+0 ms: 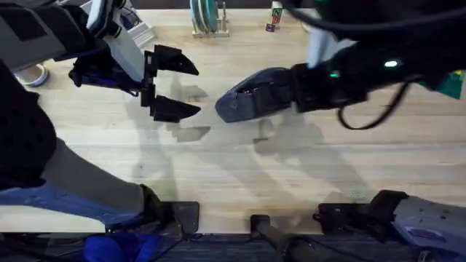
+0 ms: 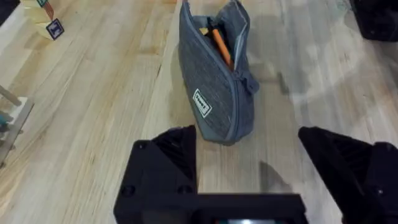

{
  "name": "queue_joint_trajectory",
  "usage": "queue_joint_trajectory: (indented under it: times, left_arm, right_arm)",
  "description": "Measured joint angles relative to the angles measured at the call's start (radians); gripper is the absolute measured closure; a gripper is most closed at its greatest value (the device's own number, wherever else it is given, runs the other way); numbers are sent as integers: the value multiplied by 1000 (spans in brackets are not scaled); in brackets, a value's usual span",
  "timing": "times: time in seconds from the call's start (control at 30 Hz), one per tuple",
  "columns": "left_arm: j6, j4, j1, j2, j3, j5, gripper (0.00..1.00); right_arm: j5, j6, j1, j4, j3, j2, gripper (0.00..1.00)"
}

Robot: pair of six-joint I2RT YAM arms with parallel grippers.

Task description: Unzip the bag, pick up the pens from the table one at a time and place them inside, then zip the bag closed.

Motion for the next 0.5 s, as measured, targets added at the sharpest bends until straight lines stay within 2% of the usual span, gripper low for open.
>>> queue_joint_trajectory:
  times: [0.23, 0.5]
  left_arm:
    - [0, 1, 0, 0, 0, 0, 7]
    - [0, 2, 0, 0, 0, 0, 6]
  right_arm:
    - [40, 57, 67, 86, 0, 99, 6]
    - [51, 129, 83, 119, 0, 209, 5]
